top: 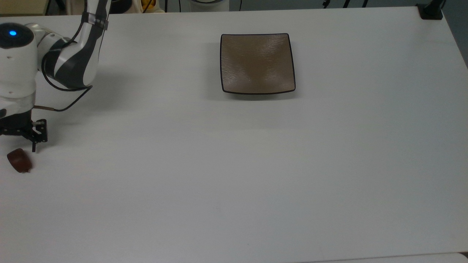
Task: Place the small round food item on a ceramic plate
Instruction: 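Lower the gripper and close it on the red food item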
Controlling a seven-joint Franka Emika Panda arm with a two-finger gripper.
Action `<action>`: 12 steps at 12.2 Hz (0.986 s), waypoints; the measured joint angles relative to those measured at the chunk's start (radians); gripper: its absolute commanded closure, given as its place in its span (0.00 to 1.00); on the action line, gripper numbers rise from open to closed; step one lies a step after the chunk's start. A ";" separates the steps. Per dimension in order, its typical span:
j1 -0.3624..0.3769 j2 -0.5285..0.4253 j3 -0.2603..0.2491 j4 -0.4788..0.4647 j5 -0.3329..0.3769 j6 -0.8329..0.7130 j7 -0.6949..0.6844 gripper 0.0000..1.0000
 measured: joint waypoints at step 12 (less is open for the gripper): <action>0.006 0.095 0.049 0.116 -0.155 0.001 0.044 0.89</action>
